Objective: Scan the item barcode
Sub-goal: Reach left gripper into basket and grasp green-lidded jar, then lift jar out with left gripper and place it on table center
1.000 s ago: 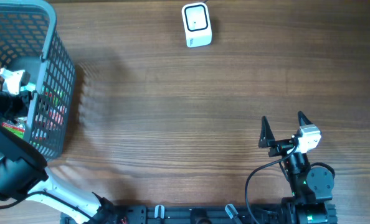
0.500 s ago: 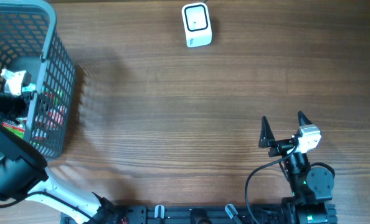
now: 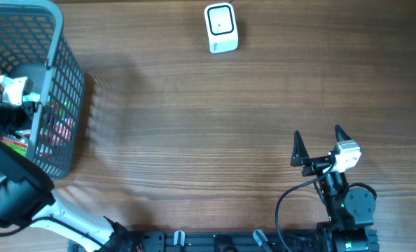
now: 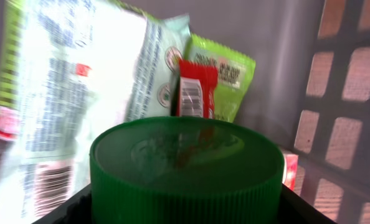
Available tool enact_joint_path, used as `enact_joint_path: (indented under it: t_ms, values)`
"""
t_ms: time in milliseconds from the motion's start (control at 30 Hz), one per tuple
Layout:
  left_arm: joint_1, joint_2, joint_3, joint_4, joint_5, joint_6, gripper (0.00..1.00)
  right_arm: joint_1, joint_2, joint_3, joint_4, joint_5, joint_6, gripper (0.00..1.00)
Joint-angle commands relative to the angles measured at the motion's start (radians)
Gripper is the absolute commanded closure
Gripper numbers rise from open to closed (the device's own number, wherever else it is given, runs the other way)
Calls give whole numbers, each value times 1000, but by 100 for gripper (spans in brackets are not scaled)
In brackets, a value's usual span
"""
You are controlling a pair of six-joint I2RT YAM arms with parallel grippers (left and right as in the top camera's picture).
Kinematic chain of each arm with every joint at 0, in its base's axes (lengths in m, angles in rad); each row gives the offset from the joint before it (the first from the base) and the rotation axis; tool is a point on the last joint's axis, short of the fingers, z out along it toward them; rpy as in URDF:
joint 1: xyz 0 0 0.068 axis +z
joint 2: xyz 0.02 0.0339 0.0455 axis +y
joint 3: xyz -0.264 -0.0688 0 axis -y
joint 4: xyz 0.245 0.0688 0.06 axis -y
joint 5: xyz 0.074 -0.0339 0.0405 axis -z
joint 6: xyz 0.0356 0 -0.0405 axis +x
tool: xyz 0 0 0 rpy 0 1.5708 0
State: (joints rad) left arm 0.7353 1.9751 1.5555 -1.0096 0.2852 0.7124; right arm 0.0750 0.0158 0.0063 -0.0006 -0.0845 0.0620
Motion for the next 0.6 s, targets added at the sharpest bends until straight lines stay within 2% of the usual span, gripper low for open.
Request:
enact_joint_path:
  t_ms: [0, 133, 300, 400, 500, 567]
  values:
    - [3, -147, 113, 8, 10, -48, 38, -4, -2, -1, 3, 10, -9, 0]
    - [2, -268, 175, 16, 11, -75, 37, -4, -2, -1, 3, 10, -9, 0]
    - [-1, -495, 193, 138, 41, -211, 37, -4, -2, -1, 3, 10, -9, 0]
    - [-26, -600, 193, 162, 85, -291, 37, -4, -2, -1, 3, 10, -9, 0]
    - [-100, -687, 193, 148, 97, -364, 39, -4, -2, -1, 3, 10, -9, 0]
    - [-166, -727, 193, 111, 96, -363, 39, -4, -2, -1, 3, 10, -9, 0]
